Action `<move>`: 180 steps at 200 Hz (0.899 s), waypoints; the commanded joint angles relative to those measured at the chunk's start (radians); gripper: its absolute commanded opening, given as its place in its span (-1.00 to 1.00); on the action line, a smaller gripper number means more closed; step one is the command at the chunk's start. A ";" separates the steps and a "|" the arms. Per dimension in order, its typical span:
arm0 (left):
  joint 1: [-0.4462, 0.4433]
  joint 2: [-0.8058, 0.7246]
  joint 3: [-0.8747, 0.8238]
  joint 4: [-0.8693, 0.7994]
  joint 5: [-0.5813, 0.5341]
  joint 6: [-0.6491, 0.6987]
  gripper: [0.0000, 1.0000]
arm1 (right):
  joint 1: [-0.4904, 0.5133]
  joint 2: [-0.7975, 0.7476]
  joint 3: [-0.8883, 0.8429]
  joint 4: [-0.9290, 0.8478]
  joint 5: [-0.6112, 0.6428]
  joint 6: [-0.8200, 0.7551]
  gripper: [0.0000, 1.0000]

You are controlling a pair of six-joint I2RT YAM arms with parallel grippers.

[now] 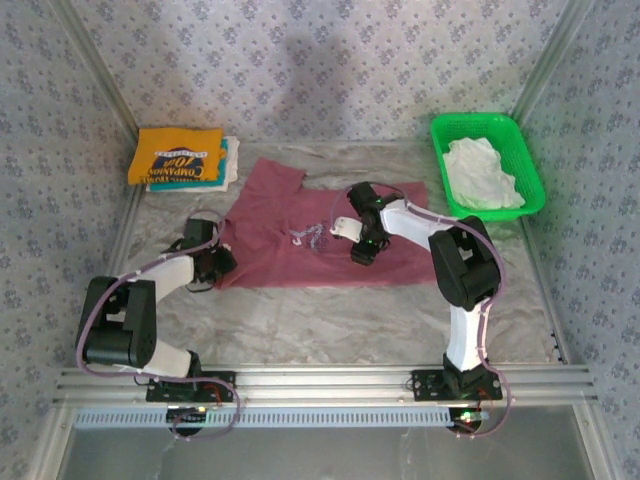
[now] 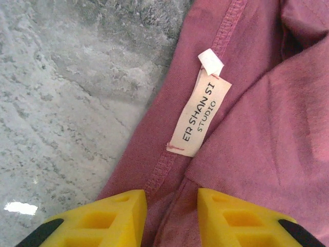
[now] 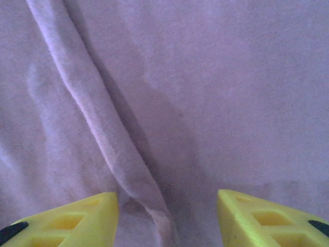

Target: Fold and stack the t-shirts

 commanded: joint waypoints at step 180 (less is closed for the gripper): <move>0.024 0.044 -0.010 -0.050 -0.013 0.030 -0.33 | -0.136 0.038 -0.005 0.150 0.067 0.060 -0.11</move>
